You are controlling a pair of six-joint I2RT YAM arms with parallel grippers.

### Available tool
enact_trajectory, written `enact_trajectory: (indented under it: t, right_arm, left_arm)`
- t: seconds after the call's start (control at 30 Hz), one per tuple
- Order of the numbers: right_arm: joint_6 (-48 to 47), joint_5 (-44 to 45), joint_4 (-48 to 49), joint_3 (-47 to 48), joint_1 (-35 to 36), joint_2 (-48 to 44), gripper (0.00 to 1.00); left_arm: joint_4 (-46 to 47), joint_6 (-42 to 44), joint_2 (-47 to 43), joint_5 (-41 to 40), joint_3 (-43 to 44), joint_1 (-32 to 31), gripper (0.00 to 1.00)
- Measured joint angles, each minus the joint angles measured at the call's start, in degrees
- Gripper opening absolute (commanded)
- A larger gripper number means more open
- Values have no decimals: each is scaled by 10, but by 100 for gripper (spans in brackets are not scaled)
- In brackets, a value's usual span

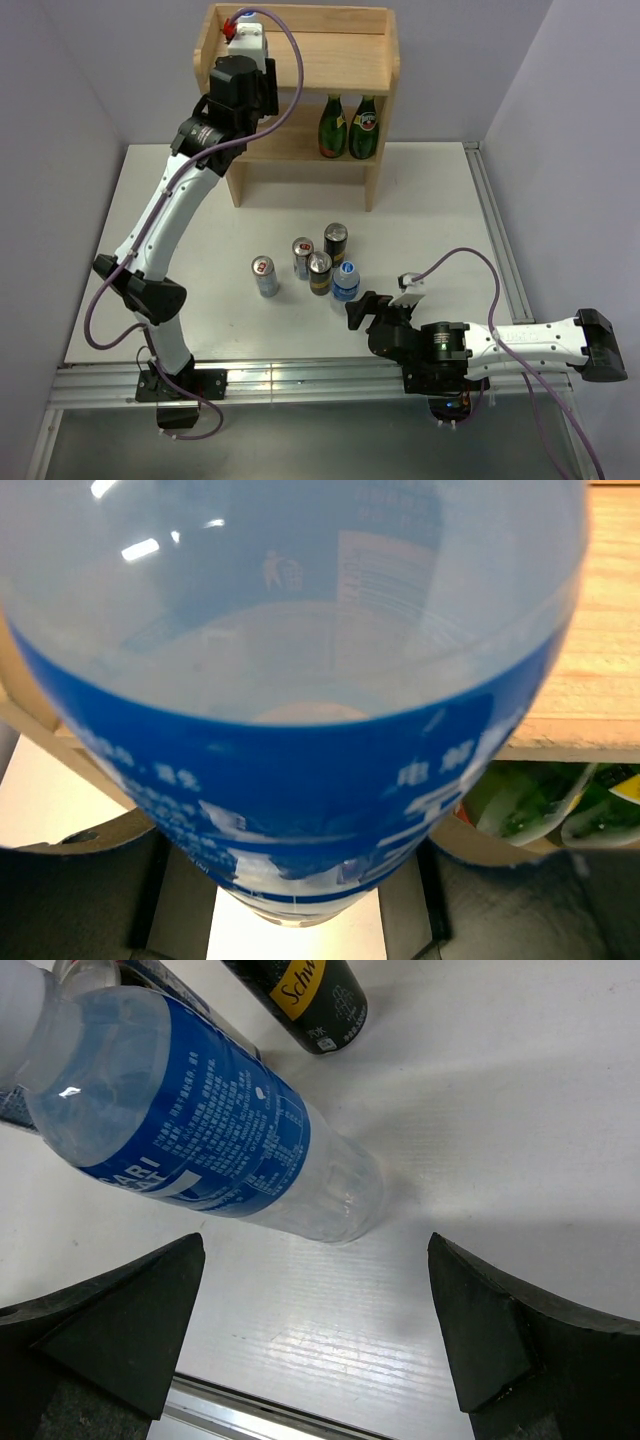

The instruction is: Place and organize the beverage onto the shelf

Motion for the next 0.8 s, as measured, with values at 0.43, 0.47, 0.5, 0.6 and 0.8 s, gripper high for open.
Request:
enact_trajectory:
  t: [0.43,0.47,0.5,0.6,0.8]
  right_arm:
    - [0,0,0,-8,0,10,100]
    - [0,0,0,-8,0,10,100]
    - [0,0,0,-8,0,10,100]
    - [0,0,0,-8,0,10,100]
    - [0,1,0,-8,0,10,100]
  left_arm:
    - [36,12,-35,8,5,19,0]
    - [45,14,-38,7,5,19,0]
    - [56,17,-40,6,5,19,0]
    - [82,25,-39,-1,7,19,0]
    - [104,37,21,0,89,35,0]
